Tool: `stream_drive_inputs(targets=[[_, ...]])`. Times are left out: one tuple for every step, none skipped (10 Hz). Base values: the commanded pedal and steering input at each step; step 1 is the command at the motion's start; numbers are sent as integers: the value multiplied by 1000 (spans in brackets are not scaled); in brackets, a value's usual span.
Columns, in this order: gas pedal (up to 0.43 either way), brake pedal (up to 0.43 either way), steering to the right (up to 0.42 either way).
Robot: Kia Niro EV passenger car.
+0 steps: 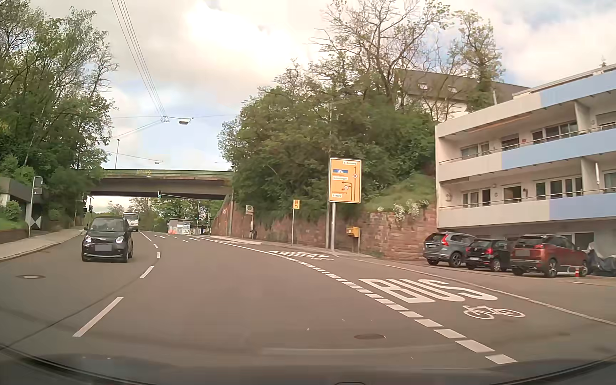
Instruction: Follow the waypoints while adhering to traffic rules and regulations
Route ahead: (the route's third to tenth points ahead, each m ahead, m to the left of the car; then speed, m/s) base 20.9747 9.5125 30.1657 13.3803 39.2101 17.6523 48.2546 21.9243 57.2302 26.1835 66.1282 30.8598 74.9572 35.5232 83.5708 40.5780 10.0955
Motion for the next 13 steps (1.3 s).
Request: stream_drive_inputs(targets=[[157,0,-97],[157,0,-95],[157,0,-93],[157,0,-90],[157,0,-86],[157,0,-83],[157,0,-79],[157,0,-76],[157,0,-72],[157,0,-68],[157,0,-67],[157,0,-67],[157,0,-67]])
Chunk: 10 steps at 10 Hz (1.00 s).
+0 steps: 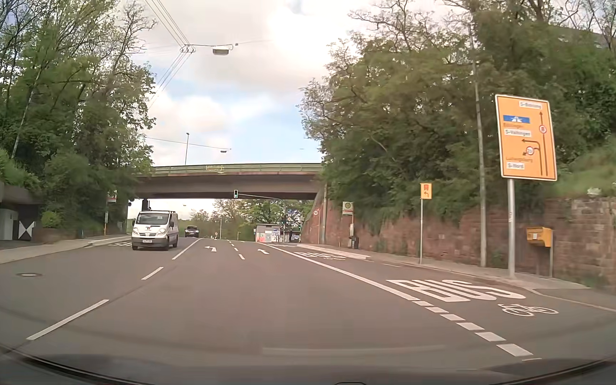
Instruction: Follow the waypoints while adhering to traffic rules and regulations
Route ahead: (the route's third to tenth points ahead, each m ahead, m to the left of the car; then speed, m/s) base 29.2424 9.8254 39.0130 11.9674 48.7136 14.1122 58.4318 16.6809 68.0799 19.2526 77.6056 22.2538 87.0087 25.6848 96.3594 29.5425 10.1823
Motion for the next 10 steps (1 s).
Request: stream_drive_inputs(targets=[[157,0,-64],[157,0,-60],[157,0,-54],[157,0,-49],[157,0,-47],[157,0,-46],[157,0,-46],[157,0,-46],[157,0,-43],[157,0,-40]])
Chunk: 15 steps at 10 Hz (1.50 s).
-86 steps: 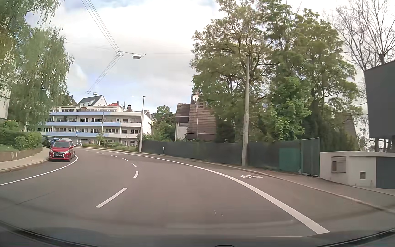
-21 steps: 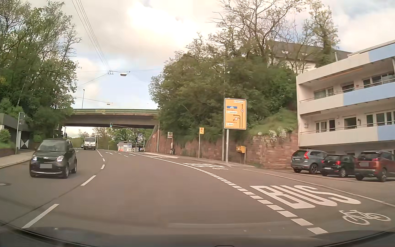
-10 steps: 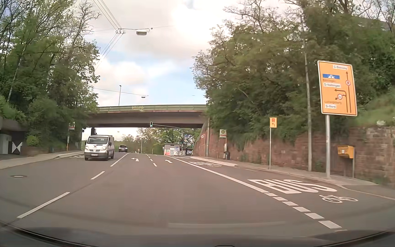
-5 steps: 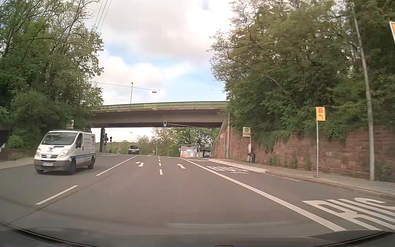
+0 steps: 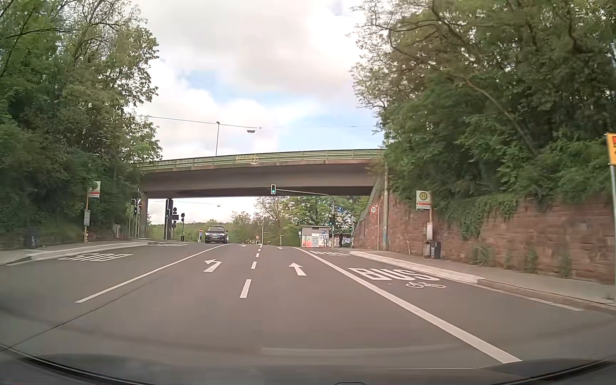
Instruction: Follow the waypoints while adhering to traffic rules and regulations
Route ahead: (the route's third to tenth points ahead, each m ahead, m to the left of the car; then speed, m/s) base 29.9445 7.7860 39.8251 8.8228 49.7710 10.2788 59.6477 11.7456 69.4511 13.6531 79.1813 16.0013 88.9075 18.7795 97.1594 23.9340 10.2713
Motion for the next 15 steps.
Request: stream_drive_inputs(targets=[[157,0,-38],[138,0,-35],[138,0,-34],[130,0,-29],[118,0,-29],[110,0,-30],[98,0,-30],[98,0,-29],[98,0,-29],[87,0,-29],[87,0,-28],[87,0,-27],[87,0,-23],[87,0,-16],[87,0,-15]])
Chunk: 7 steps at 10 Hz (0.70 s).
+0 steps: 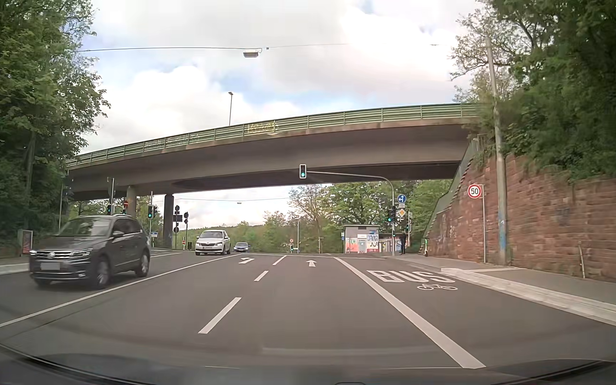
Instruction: Follow the waypoints while adhering to traffic rules and regulations
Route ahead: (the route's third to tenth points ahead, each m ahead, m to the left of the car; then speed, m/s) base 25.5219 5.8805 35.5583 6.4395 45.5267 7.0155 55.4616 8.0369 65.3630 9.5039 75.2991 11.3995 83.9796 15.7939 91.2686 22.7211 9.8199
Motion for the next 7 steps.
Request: stream_drive_inputs(targets=[[87,0,-15],[87,0,-12],[87,0,-11],[87,0,-11],[98,0,-11],[98,0,-11],[110,0,-9]])
